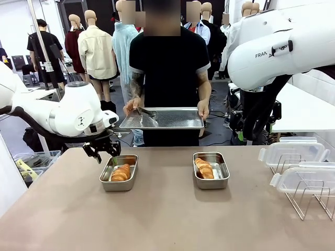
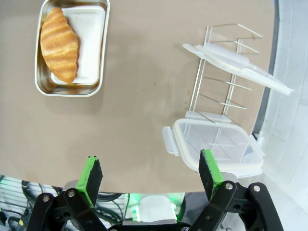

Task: Place the bread in airtight containers.
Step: Pick up one Airtight Container lid and hand it to the human.

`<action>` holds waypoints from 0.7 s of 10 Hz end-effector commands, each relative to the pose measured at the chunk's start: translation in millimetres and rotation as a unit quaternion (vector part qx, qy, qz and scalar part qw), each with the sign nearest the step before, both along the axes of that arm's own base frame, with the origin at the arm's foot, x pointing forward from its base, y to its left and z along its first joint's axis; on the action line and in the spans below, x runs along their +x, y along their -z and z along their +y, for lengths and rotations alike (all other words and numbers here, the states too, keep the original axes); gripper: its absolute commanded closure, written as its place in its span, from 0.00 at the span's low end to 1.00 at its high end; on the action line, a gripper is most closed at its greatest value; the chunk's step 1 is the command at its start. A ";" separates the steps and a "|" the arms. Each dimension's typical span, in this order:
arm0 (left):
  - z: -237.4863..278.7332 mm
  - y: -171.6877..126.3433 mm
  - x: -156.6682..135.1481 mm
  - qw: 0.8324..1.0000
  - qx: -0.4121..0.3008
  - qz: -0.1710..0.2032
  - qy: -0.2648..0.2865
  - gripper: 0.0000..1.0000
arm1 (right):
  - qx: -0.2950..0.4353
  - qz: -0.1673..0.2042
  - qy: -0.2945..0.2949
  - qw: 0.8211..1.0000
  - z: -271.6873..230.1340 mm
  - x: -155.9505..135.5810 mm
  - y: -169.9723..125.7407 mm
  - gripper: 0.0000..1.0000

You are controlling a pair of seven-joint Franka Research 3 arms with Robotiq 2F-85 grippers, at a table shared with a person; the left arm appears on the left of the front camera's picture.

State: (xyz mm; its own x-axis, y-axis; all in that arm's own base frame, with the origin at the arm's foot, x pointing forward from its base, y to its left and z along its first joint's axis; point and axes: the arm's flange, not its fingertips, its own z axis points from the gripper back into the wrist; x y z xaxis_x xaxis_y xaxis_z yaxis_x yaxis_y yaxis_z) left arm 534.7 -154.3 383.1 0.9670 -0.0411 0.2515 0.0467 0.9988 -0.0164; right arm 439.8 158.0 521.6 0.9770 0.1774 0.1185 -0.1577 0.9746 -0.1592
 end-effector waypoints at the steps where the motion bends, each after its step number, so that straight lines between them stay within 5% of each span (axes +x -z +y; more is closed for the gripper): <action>1: 0.7 -20.9 -17.5 1.000 0.008 -0.016 0.015 0.00 | 0.005 -0.003 0.001 1.000 0.2 -0.1 1.6 0.00; 7: 33.5 -74.3 -34.3 0.998 0.052 -0.042 -0.003 0.00 | 0.005 -0.003 0.001 1.000 0.2 -0.1 1.6 0.00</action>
State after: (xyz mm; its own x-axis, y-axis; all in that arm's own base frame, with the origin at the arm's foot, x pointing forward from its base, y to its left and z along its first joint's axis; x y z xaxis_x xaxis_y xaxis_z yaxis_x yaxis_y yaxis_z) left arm 509.4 -130.0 451.8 0.9467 -0.0752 0.3132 0.0612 0.9966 0.0543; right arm 439.8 158.0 521.7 0.9769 0.1775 0.1186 -0.1577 0.9745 -0.1594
